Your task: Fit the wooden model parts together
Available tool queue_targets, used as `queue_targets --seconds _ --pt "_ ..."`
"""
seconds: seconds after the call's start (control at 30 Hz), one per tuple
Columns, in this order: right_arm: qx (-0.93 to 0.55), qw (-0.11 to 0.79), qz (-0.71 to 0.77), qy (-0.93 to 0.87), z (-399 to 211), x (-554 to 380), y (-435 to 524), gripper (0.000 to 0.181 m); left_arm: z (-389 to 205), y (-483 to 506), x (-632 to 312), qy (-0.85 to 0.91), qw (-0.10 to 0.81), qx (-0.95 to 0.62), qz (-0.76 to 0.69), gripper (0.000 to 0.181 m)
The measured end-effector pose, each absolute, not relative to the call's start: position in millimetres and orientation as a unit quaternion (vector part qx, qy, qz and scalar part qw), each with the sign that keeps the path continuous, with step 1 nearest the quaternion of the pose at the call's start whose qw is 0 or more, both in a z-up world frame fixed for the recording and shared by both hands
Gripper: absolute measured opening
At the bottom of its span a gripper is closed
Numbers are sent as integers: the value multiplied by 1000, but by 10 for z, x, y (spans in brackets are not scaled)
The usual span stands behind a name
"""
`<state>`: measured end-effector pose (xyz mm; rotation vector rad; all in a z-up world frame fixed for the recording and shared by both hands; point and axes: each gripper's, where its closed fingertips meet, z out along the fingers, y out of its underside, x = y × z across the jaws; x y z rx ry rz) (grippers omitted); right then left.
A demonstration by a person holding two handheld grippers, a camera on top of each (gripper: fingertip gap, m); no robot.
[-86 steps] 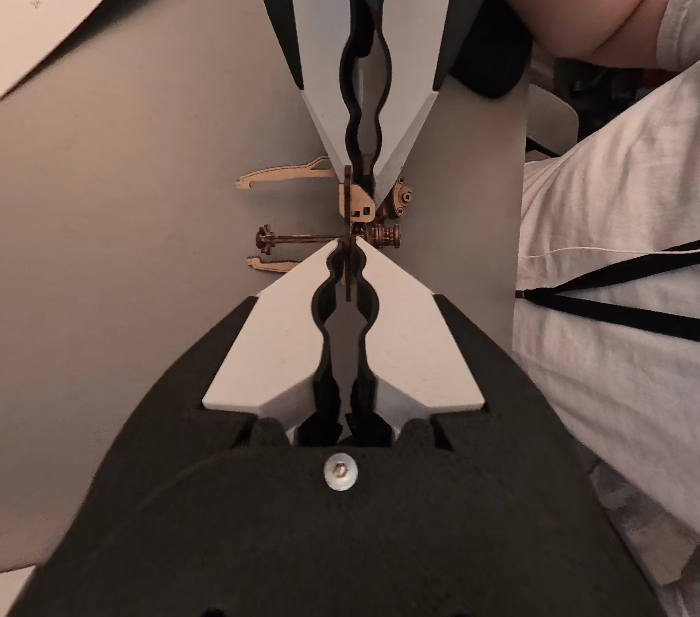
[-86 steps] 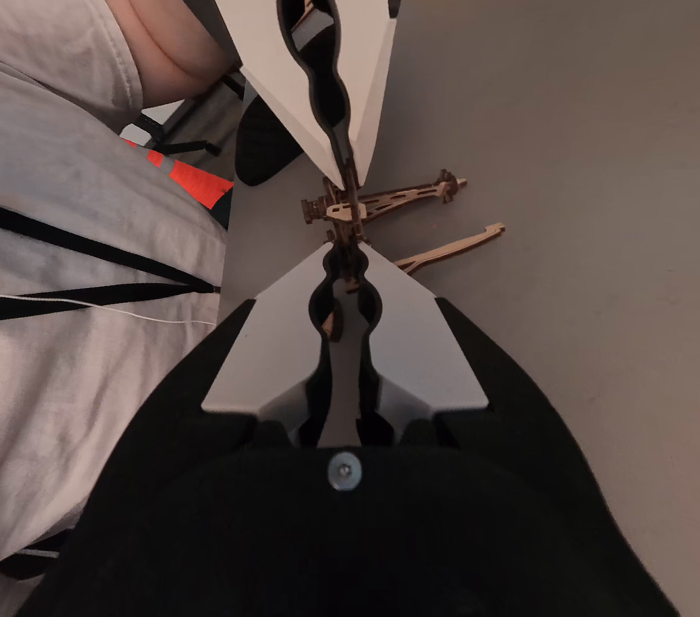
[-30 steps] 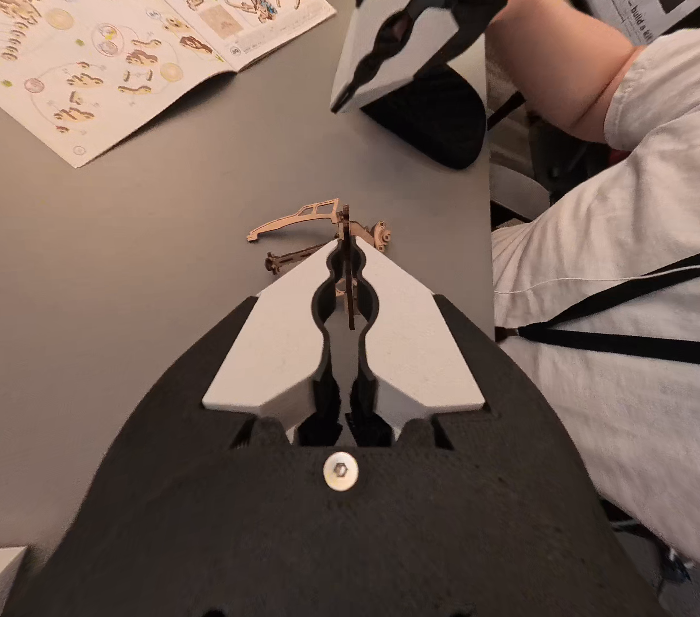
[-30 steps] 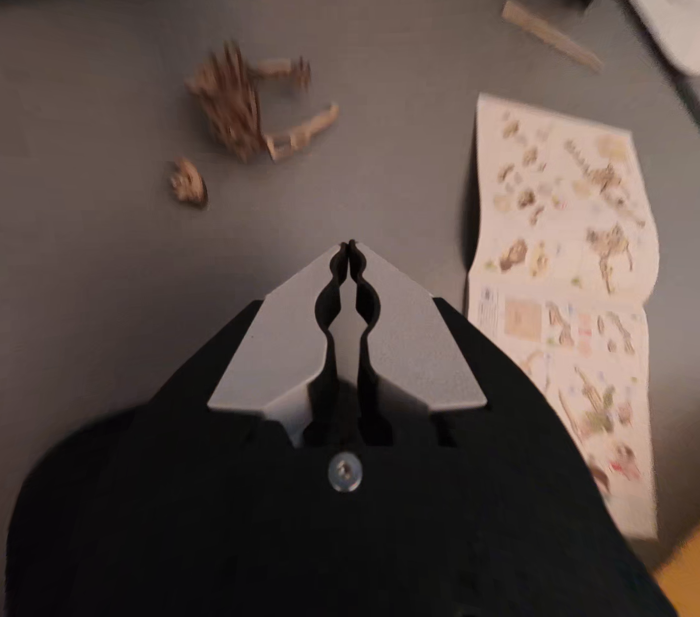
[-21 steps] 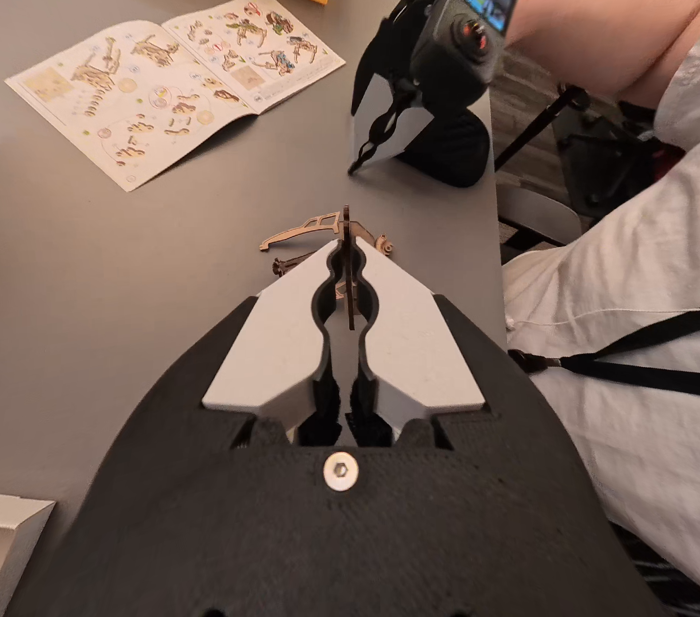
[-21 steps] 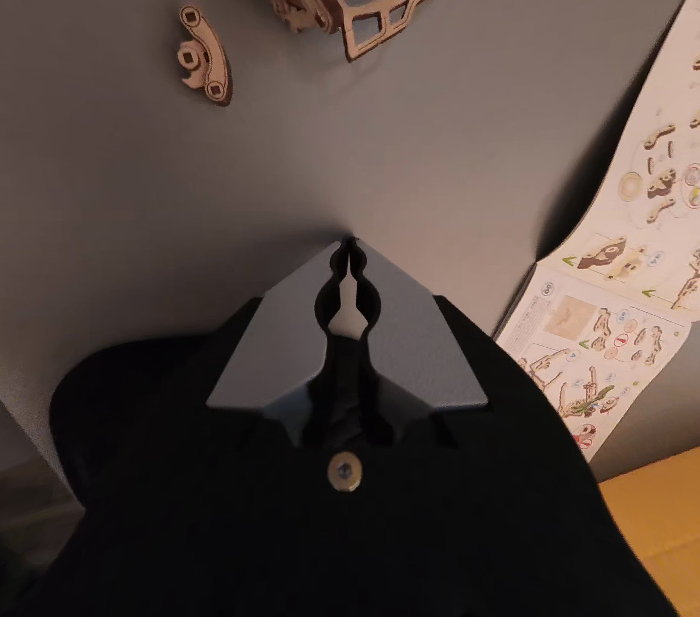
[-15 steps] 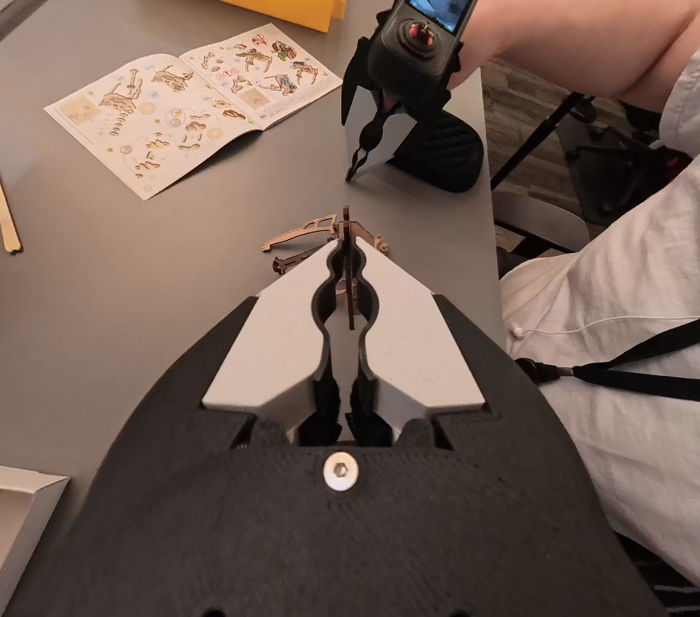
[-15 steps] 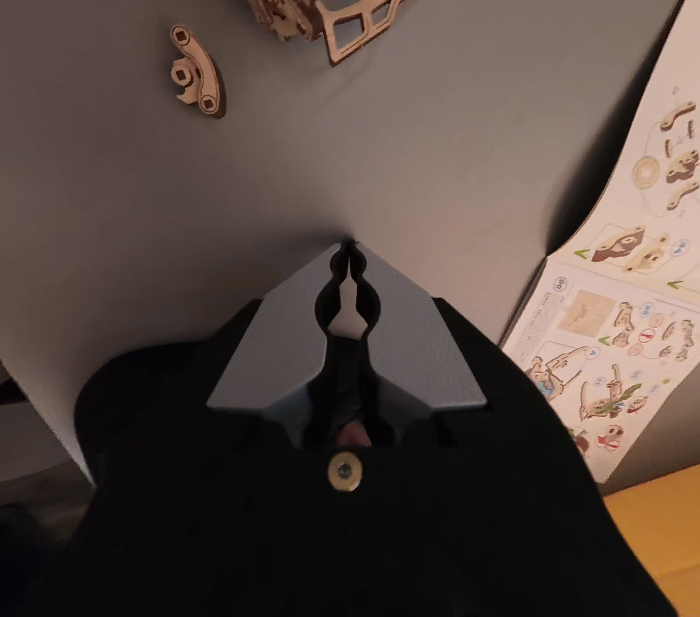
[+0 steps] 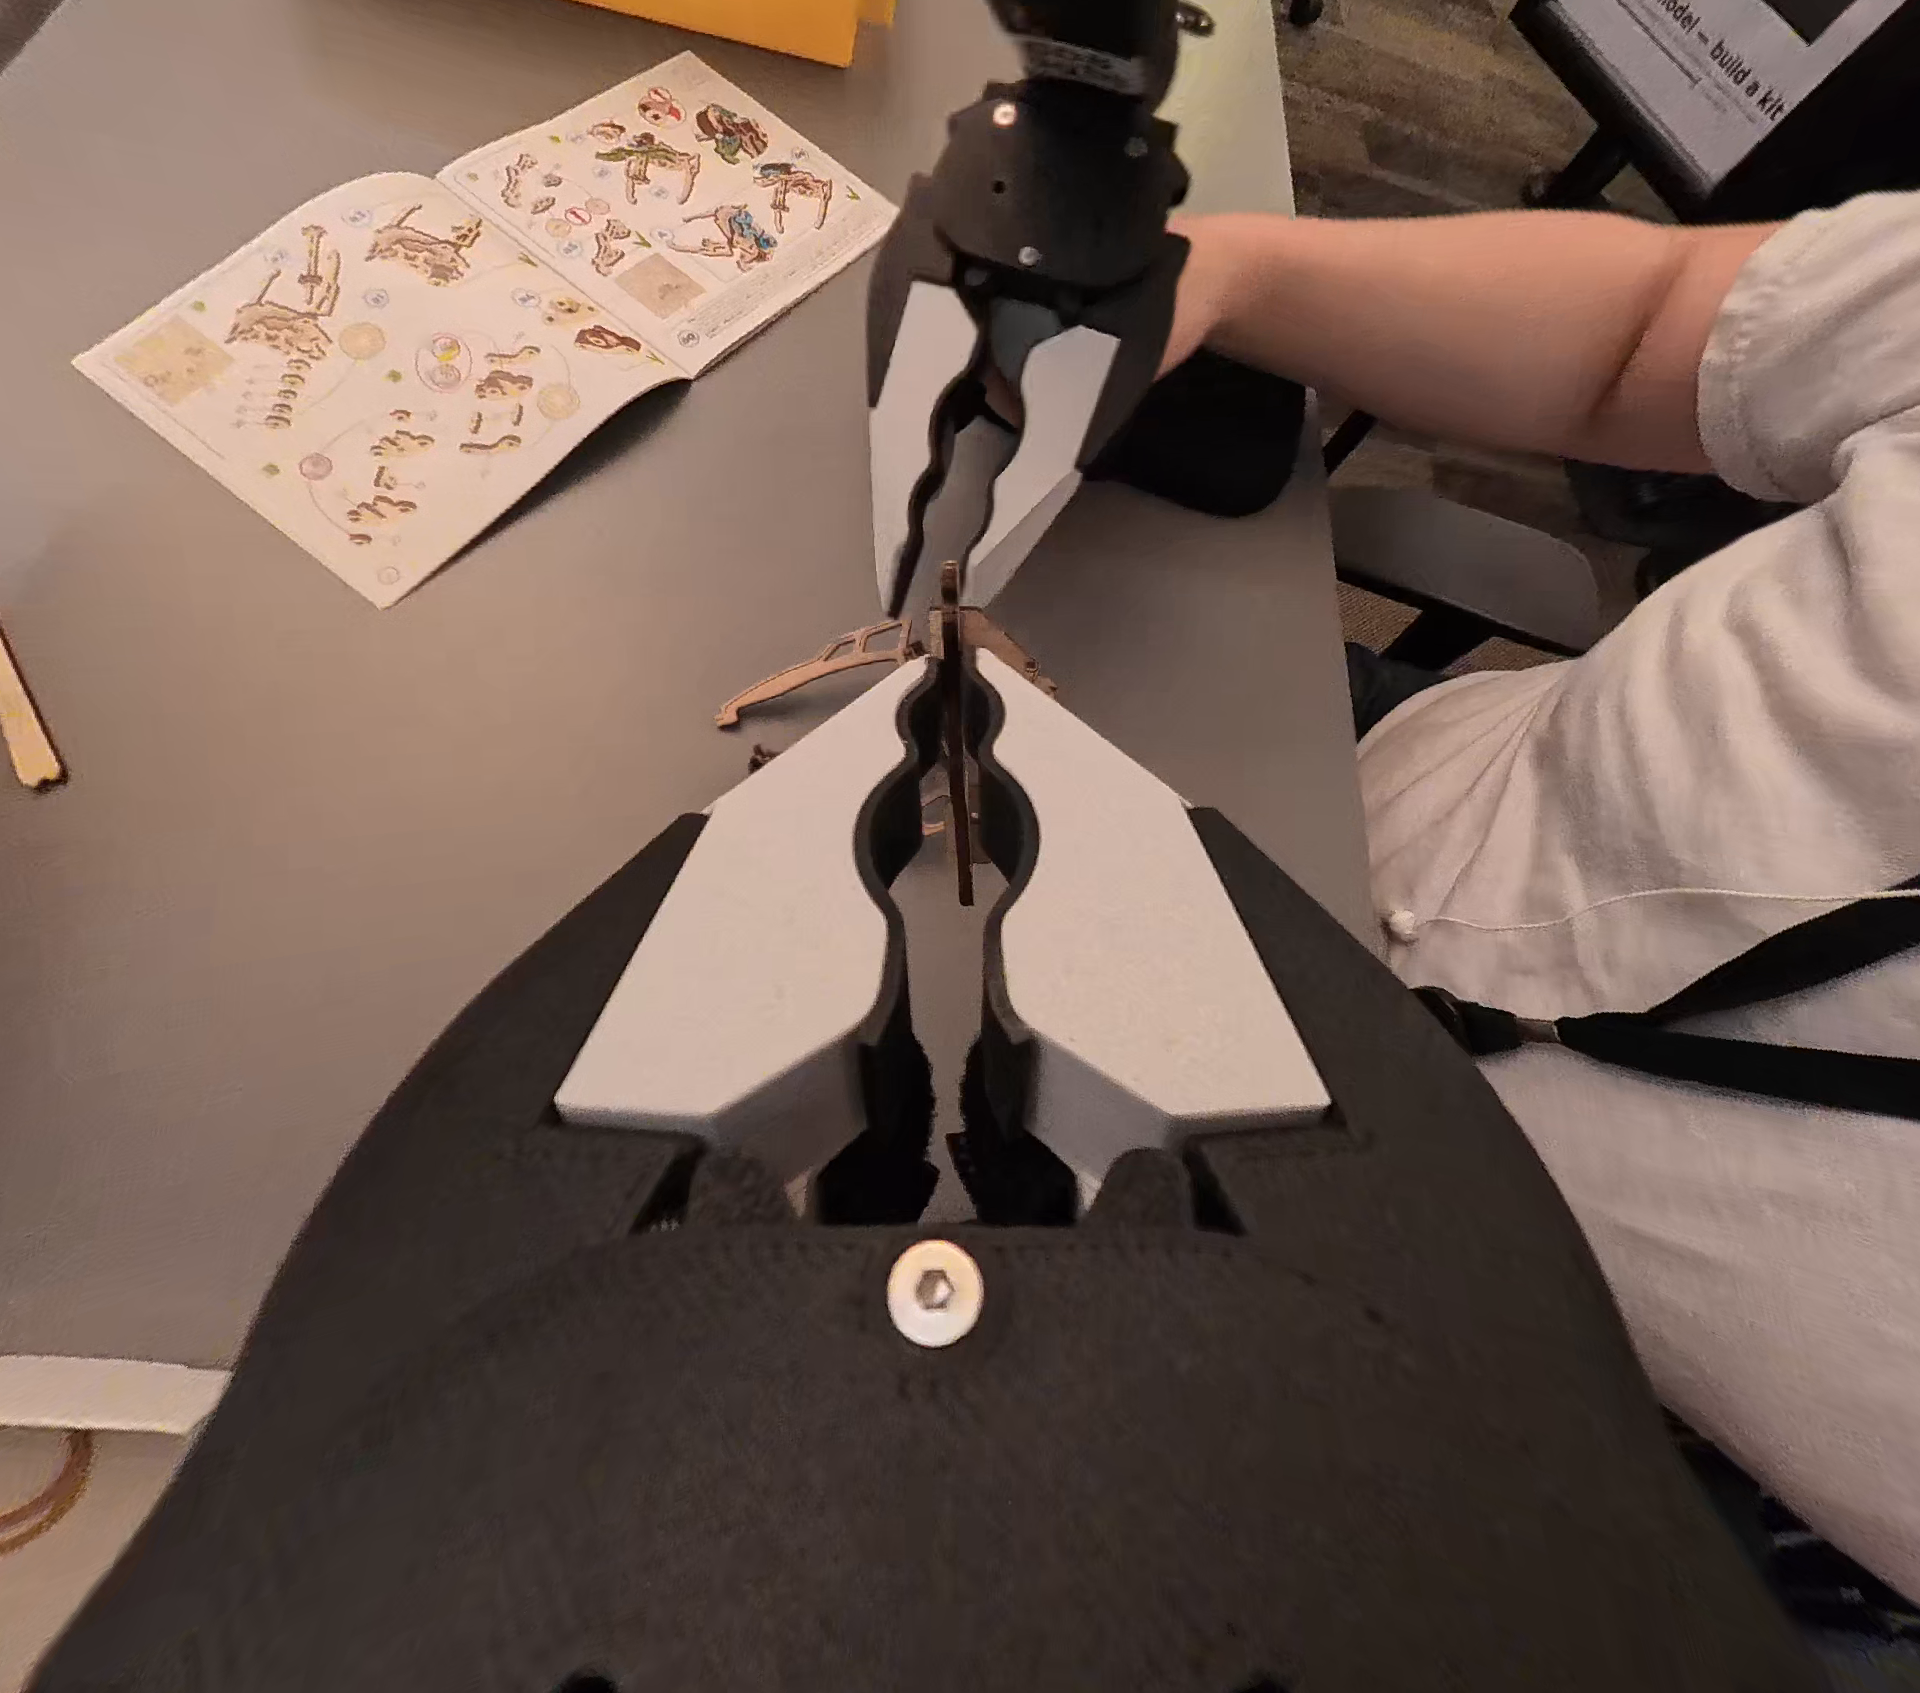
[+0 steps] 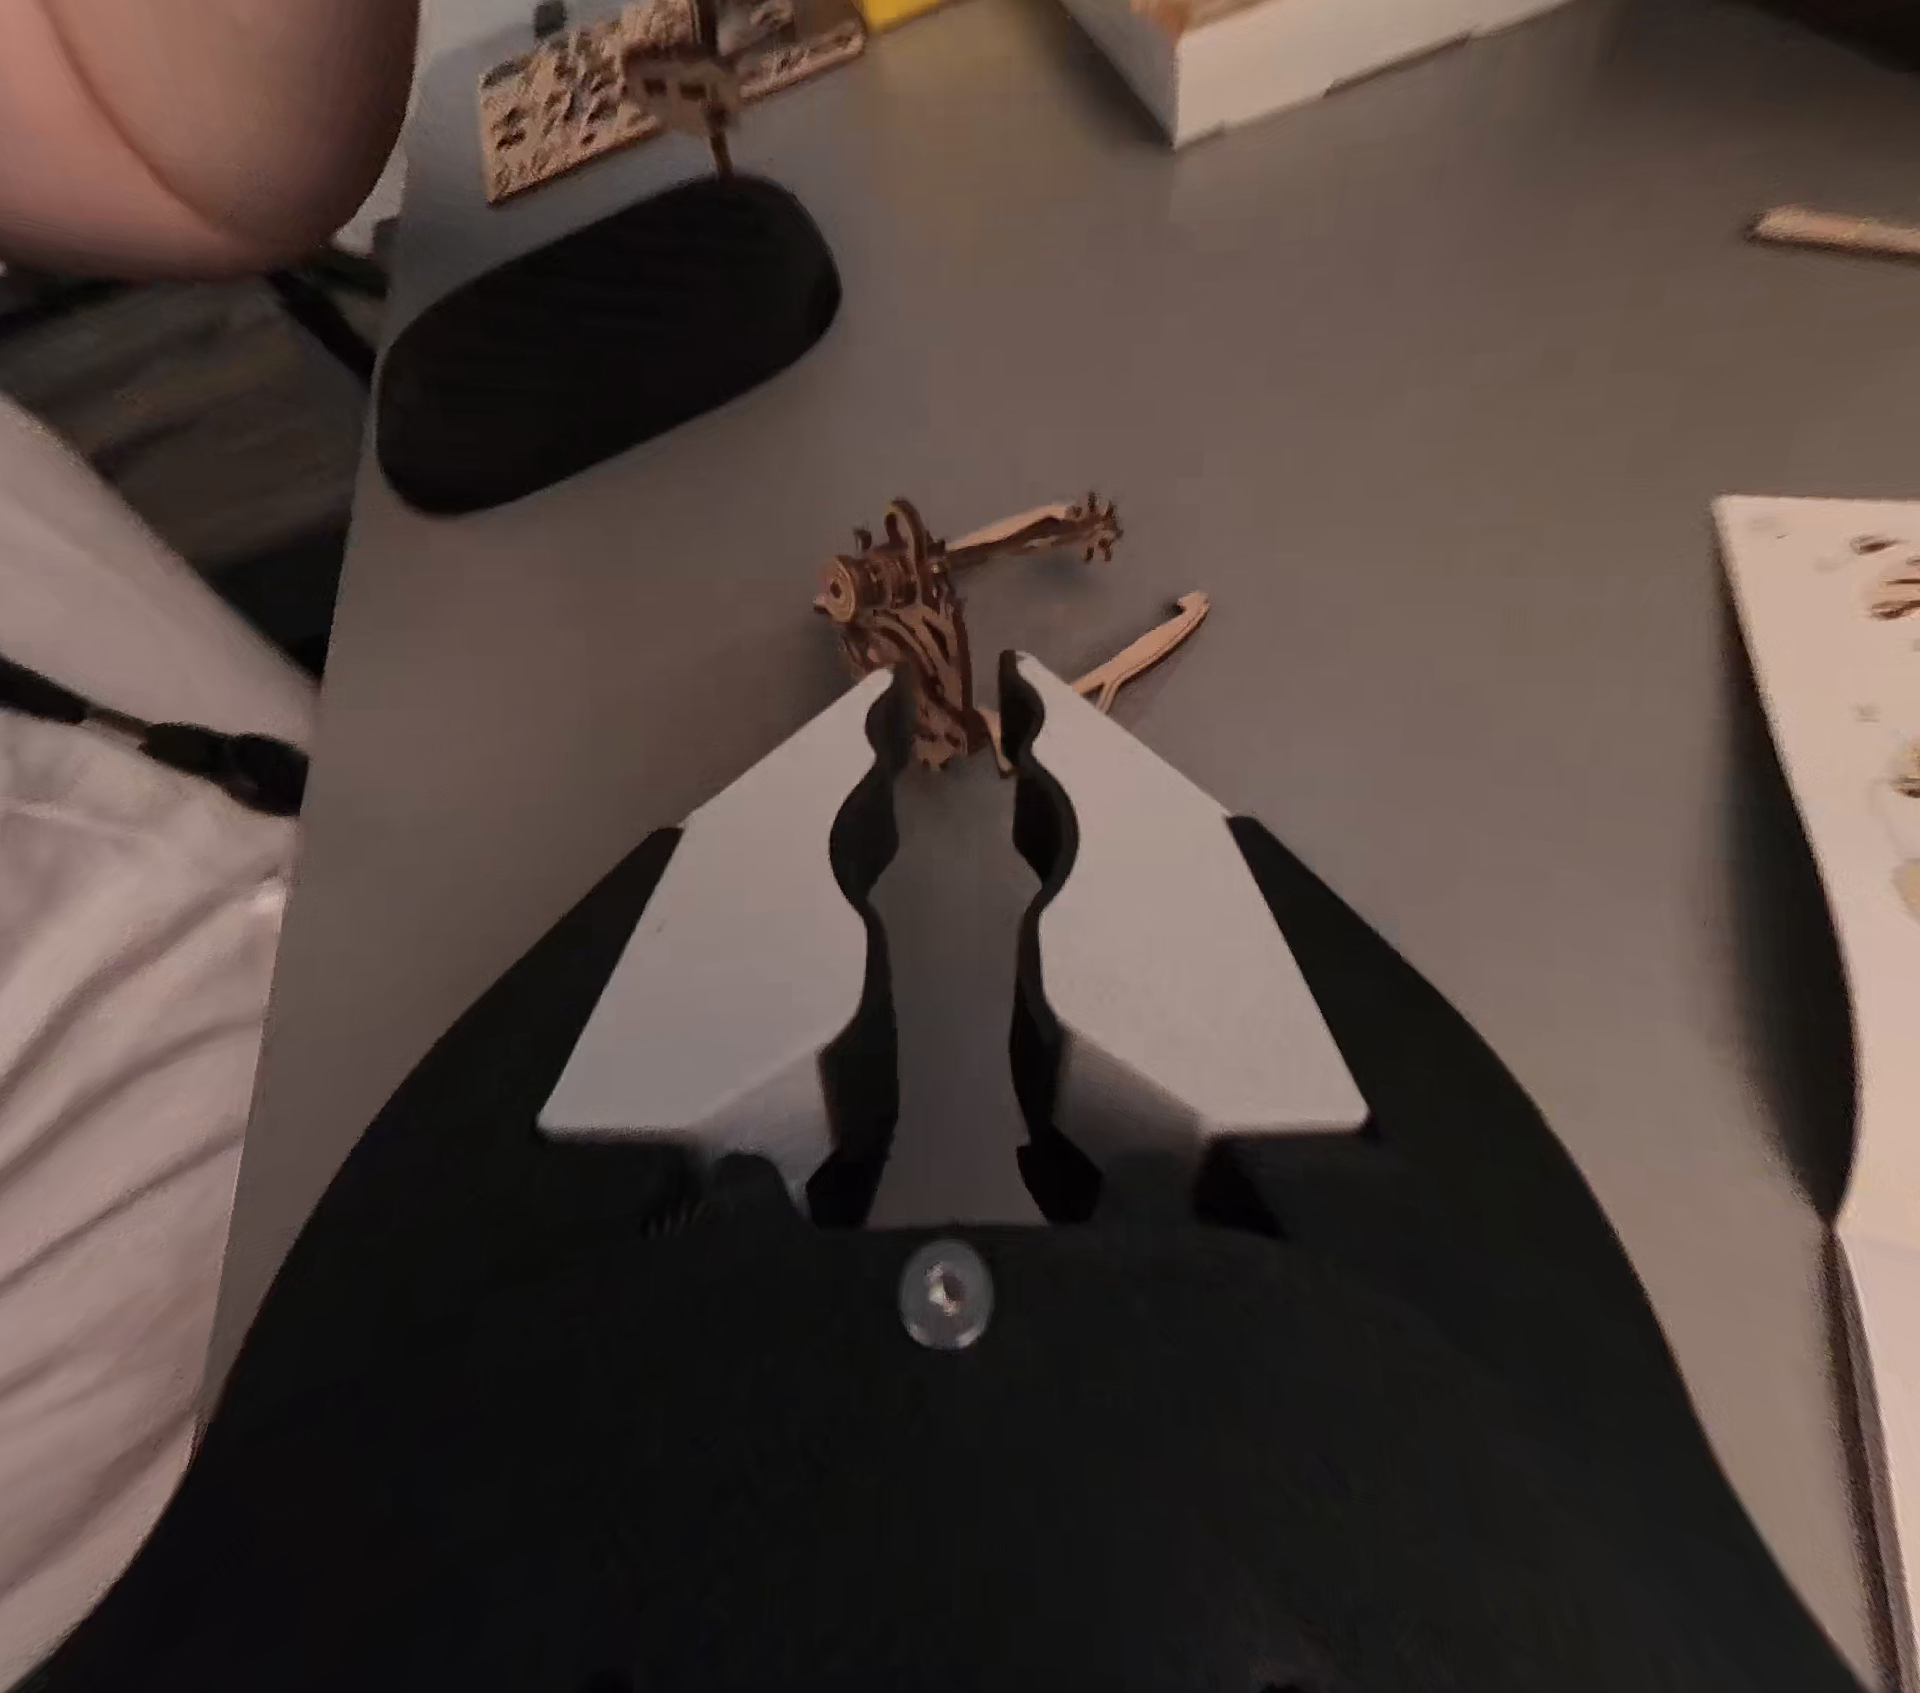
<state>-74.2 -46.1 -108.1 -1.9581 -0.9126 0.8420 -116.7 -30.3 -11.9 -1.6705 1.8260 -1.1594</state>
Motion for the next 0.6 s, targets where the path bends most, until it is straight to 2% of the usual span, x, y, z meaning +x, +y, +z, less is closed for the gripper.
queue_targets --seconds 0.13,0.23,0.37,0.43,0.6 --pt "-769 360 352 -394 -1212 -812 -467 12 -141 -282 -1138 658 209 -598 -407 0" --pt "-757 362 376 -393 -1200 -871 -445 12 -171 -258 -1132 657 205 -599 -408 0" --pt "-764 332 390 -394 -1250 -871 -443 2 -226 -211 -1111 658 197 -601 -409 0" --pt "-742 348 406 -404 -984 -890 -426 2 -254 -168 -1091 660 190 -605 -402 0" --pt "-751 285 358 -476 -524 -799 -223 2 -242 12 -950 689 176 -615 -341 0"
